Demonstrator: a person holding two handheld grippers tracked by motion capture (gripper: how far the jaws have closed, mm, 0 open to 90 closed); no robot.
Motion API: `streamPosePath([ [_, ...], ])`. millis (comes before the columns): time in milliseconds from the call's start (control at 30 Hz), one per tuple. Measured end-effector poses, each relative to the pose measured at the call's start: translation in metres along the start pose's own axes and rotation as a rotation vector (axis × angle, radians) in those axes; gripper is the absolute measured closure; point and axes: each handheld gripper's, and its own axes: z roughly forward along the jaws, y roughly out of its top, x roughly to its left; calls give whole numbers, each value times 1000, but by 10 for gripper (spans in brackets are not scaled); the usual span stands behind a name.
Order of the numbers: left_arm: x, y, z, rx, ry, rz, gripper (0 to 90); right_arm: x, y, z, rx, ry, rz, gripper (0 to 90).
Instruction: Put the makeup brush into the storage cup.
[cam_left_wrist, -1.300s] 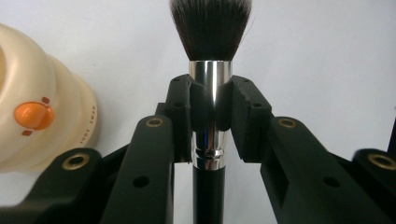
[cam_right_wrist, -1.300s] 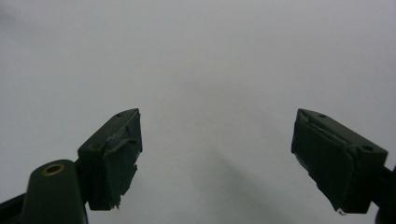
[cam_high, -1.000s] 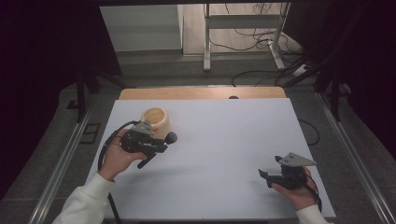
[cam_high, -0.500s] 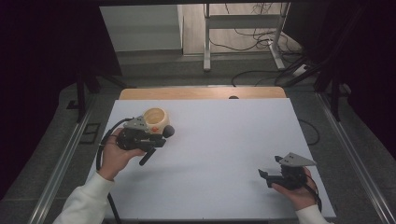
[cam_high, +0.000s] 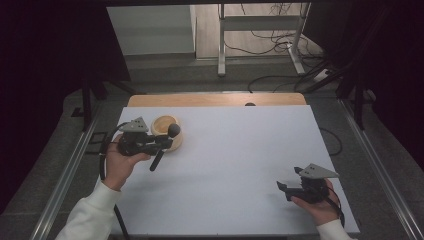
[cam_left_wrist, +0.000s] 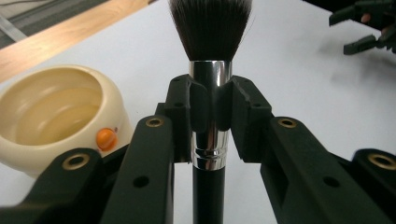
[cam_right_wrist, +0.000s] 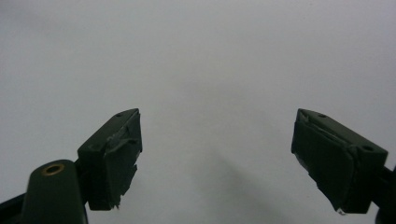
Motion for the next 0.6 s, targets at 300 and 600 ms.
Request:
streamPosePath([
  [300, 6, 4, -3, -66, 14, -28, 717, 0, 0, 0, 0, -1, 0, 170],
  [600, 11, 15, -8, -115, 21, -18, 717, 0, 0, 0, 1, 0, 2, 170],
])
